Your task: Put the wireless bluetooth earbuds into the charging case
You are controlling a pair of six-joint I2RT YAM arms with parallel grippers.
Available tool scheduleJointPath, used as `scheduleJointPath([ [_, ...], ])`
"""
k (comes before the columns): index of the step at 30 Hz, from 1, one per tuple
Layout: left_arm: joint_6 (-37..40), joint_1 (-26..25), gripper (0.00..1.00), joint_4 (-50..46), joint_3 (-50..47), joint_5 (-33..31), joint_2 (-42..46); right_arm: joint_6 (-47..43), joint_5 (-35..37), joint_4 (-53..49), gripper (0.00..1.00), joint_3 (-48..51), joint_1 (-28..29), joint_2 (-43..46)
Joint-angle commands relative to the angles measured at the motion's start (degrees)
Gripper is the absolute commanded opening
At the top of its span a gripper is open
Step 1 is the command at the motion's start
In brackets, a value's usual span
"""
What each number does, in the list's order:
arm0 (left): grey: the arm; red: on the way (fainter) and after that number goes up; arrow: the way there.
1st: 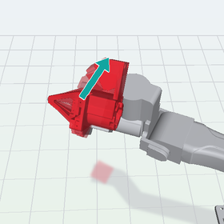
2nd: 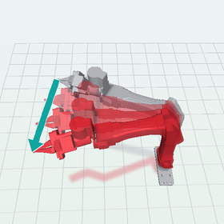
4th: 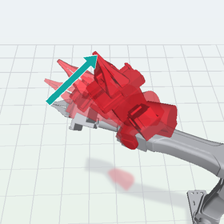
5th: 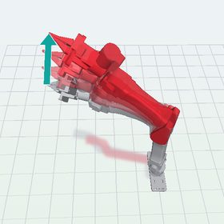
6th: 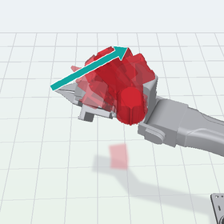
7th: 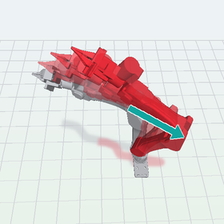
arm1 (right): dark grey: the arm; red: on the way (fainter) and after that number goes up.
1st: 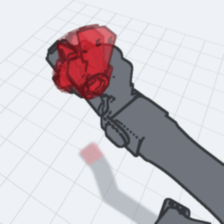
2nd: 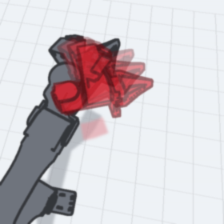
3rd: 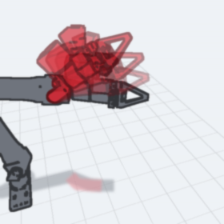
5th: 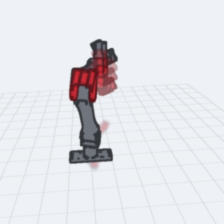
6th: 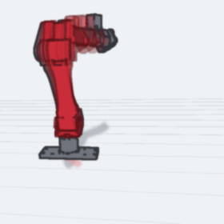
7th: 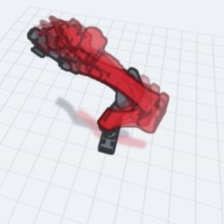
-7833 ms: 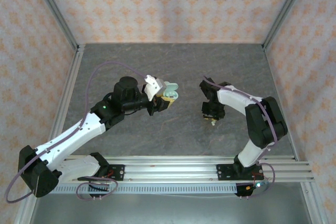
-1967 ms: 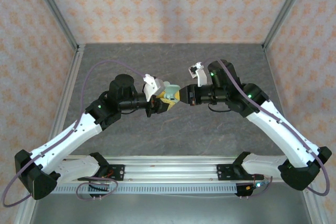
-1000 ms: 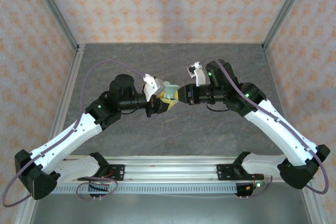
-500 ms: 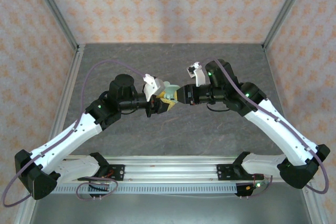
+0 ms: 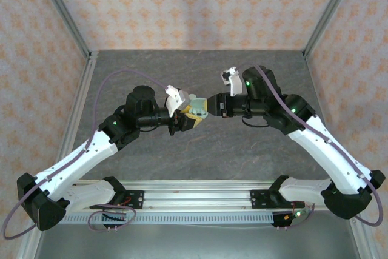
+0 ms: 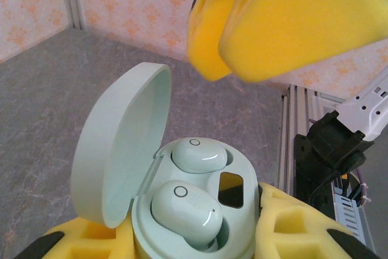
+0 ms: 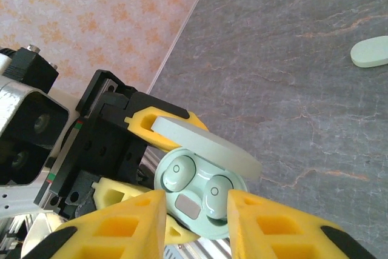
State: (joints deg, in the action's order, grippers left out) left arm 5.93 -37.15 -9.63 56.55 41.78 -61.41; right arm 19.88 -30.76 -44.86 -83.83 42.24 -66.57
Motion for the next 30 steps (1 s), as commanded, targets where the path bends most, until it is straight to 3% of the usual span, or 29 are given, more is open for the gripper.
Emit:
scheduleJointPath([
  [1, -0.44, -0.26, 0.31, 1.08, 1.81, 1.16, 0.15, 0.48, 2.04, -1.91, 0.32, -1.86, 0.30, 1.09],
  [8, -0.70, -0.30, 0.31, 1.03, 1.72, 1.53, 0.81, 1.26, 11.95, -4.80, 0.36, -5.41, 0.21, 1.09],
  [12, -1.16, -0.38, 0.31, 1.88, 1.85, 2.22, 1.03, 1.55, 12.79, -5.50, 0.41, -8.51, -0.55, -2.20],
  [21, -1.58, -0.90, 0.32, 2.07, 3.10, 3.31, 1.01, 8.35, 5.82, 0.94, 0.47, -6.11, -5.30, -5.95],
  [30, -1.69, -0.86, 0.31, 1.28, 4.48, 3.06, 0.85, 14.33, -8.27, 9.43, 0.50, 3.81, -6.40, -1.84],
])
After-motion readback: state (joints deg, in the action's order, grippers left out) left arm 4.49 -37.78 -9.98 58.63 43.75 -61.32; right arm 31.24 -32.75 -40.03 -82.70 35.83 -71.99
